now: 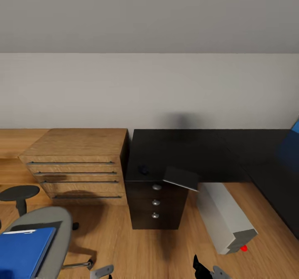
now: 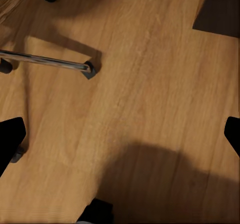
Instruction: In the bedroom, organize the workspace by keeping the computer under the desk, ensuring the monitor is on the desk, placing the keyboard on the desk next to the monitor, placing the mouse on the desk next to the keyboard, moving the folder from the swivel chair onto the desk next to the mouse, stacking the notebook on top of the folder with the pen on top of the notebook, and positioning the swivel chair next to the desk.
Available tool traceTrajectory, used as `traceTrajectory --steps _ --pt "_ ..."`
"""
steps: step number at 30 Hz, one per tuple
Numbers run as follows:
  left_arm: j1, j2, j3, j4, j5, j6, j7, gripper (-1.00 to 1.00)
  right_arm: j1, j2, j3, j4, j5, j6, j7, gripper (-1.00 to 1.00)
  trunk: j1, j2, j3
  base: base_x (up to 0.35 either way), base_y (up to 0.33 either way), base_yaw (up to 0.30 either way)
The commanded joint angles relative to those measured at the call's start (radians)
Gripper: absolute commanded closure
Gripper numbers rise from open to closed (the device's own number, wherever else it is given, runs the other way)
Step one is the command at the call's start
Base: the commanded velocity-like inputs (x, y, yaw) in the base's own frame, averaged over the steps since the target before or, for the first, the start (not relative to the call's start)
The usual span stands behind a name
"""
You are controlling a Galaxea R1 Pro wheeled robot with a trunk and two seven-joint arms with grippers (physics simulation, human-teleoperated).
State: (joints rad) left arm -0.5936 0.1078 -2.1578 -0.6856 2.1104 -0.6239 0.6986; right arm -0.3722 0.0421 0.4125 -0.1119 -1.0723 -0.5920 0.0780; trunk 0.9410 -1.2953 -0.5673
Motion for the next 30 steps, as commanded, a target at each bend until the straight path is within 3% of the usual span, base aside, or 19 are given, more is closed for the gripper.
traceTrajectory --steps 1,7,15,17,21,25,26,30 --pt "-0.002 0.0 -0.005 -0.001 0.001 -0.003 0.003 -1.0 -0.001 0.0 0.003 0.002 -0.01 -0.003 0.008 -1.0 0.0 -0.001 -0.001 -0.133 -0.104 0.008" --pt "-0.002 0.001 -0.005 0.001 0.001 -0.004 0.003 -1.0 -0.001 -0.001 0.005 0.001 -0.009 -0.004 0.008 -1.0 0.0 -0.001 -0.001 -0.029 -0.022 0.002" --pt "-0.002 0.002 -0.005 0.0 0.001 -0.008 0.004 -1.0 -0.001 -0.002 0.004 0.001 -0.009 -0.005 0.009 -1.0 -0.031 0.055 0.024 0.0 0.0 0.0" --pt "-0.002 0.006 0.004 -0.005 -0.005 -0.034 0.005 -1.0 -0.001 -0.005 0.003 -0.007 -0.008 -0.028 0.013 -1.0 -0.039 0.069 0.03 0.0 0.0 0.0" --pt "-0.001 0.011 0.026 -0.021 -0.01 -0.15 0.004 -1.0 -0.002 -0.011 0.002 -0.046 -0.003 -0.093 0.014 -1.0 -0.054 0.097 0.043 0.0 0.0 0.0" --pt "-0.001 0.02 0.037 -0.111 -0.033 -0.19 0.007 -1.0 -0.004 -0.011 0.002 -0.123 0.073 -0.053 -0.025 -1.0 -0.069 0.125 0.055 0.0 0.0 0.0" --pt "-0.002 0.029 0.039 -0.146 -0.05 -0.196 0.007 -1.0 -0.005 -0.011 0.002 -0.163 0.126 -0.027 -0.065 -1.0 -0.073 0.132 0.059 0.0 0.0 0.0" --pt "-0.002 0.029 0.039 -0.146 -0.05 -0.196 0.007 -1.0 -0.005 -0.011 0.002 -0.163 0.126 -0.027 -0.065 -1.0 -0.089 0.16 0.071 0.0 0.0 0.0"
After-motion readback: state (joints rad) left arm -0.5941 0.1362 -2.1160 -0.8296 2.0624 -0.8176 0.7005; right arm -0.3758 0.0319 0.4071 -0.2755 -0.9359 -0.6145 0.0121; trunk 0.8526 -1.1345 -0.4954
